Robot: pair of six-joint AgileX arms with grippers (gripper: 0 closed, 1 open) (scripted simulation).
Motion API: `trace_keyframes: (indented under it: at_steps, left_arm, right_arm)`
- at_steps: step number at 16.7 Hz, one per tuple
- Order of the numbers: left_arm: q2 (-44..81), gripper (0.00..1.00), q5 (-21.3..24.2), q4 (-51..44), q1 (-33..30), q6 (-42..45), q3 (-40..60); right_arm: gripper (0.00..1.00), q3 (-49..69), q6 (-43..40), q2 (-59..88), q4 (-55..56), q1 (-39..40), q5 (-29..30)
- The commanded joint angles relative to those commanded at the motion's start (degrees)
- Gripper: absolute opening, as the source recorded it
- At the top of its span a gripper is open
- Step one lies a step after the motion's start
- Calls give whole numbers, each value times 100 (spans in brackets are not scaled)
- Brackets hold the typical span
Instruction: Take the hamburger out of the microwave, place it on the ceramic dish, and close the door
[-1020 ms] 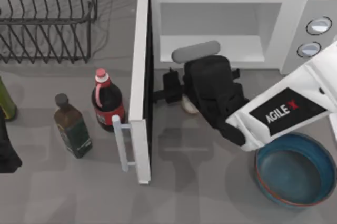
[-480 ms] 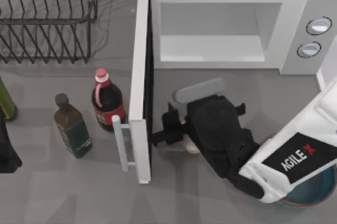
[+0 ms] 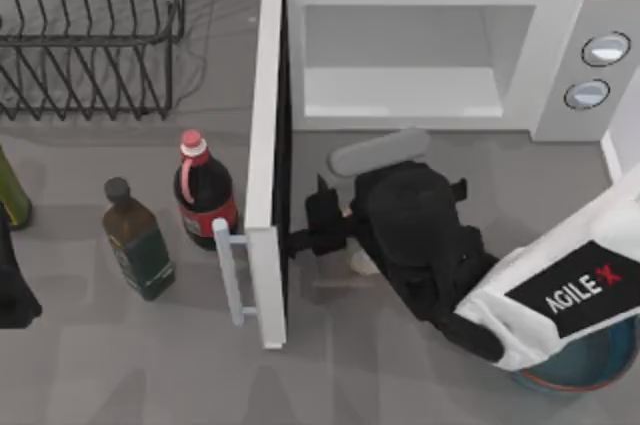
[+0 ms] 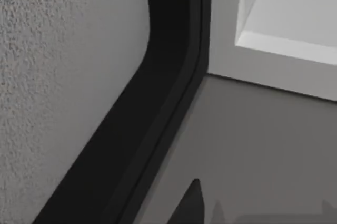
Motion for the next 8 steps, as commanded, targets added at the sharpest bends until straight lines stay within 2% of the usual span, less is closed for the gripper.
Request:
trace_keyframes:
  at_steps: [8]
  left_arm:
    - [0, 100, 0, 0, 0, 0, 0]
  right_arm:
    - [0, 177, 0, -918, -1179, 0, -17]
